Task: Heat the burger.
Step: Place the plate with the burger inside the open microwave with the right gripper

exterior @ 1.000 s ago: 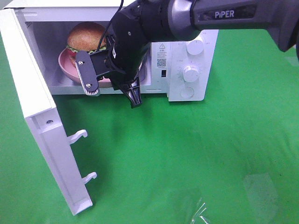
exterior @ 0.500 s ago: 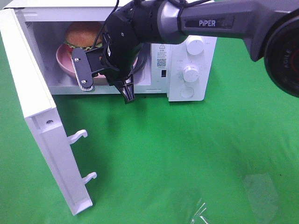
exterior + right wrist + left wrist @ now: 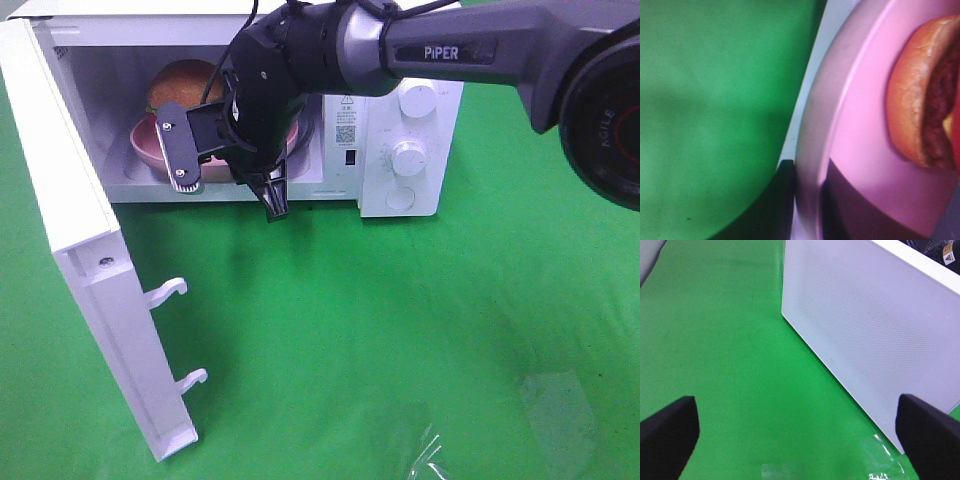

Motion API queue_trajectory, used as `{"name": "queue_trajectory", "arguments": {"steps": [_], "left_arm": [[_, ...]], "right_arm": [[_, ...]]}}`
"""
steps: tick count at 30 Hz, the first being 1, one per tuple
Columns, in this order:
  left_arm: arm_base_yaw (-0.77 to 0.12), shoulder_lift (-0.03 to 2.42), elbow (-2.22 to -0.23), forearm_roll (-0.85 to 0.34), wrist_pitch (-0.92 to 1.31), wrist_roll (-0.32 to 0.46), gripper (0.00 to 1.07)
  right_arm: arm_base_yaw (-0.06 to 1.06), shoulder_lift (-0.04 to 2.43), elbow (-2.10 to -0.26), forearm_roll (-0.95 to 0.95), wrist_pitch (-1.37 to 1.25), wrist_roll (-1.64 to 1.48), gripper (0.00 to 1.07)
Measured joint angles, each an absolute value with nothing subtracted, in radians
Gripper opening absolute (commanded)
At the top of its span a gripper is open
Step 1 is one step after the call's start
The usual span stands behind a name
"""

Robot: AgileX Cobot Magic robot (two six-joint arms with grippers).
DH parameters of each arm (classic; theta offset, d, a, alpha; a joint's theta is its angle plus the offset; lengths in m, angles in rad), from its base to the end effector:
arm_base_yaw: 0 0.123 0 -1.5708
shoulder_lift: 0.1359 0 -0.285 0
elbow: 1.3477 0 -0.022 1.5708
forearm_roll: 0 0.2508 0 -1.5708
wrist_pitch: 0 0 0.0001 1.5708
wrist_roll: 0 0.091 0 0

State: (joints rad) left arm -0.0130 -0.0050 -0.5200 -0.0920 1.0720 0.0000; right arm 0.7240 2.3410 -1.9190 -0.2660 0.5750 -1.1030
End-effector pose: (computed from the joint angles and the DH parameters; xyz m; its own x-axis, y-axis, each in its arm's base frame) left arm -0.0087 -0.0072 0.2821 -0.4455 -0.0382 -0.8945 0.0657 0.9950 -0.0752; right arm 0.4018 0.3378 0.1669 0.4307 -0.9015 -0.0426 -0.7083 -0.3083 -0.6350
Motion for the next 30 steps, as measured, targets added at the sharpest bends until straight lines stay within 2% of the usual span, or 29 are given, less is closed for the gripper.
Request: {"name": "queue_trajectory", "arguments": {"steps": [2,3,4,5,6,8,9,10,14,30], "left_arm": [[-0.013,-0.005,-0.52,-0.092,1.072,0.0,1.0],[-0.013,-0.005,-0.52,-0.092,1.072,0.0,1.0],[-0.013,-0.005,-0.52,-0.092,1.072,0.0,1.0],[-0.013,-0.005,-0.52,-0.092,1.072,0.0,1.0],[-0.013,-0.005,-0.52,-0.092,1.072,0.0,1.0],[-0.013,-0.005,-0.52,-0.092,1.072,0.0,1.0],[-0.013,-0.005,-0.52,-0.092,1.072,0.0,1.0],[-0.013,-0.005,-0.52,-0.092,1.072,0.0,1.0],[-0.013,-0.005,-0.52,-0.092,1.072,0.0,1.0],[-0.013,-0.005,-0.52,-0.092,1.072,0.0,1.0]], "right_arm": [[0.723,2.341,-1.92,-0.267,0.57,-1.101,0.19],[0.723,2.34,-1.922,-0.267,0.552,-1.094,0.25],[0.723,2.34,-1.922,-0.267,0.552,-1.094,0.25],[0.722,2.34,-1.924,-0.268,0.547,-1.092,0.32],[0.722,2.34,-1.924,-0.268,0.547,-1.092,0.32],[0.721,2.34,-1.928,-0.268,0.543,-1.087,0.42],[0.721,2.34,-1.928,-0.268,0.543,-1.087,0.42],[0.721,2.334,-1.921,-0.268,0.542,-1.085,0.48],[0.721,2.306,-1.879,-0.269,0.523,-1.085,0.56],[0.721,2.174,-1.668,-0.277,0.387,-1.086,0.63]]}}
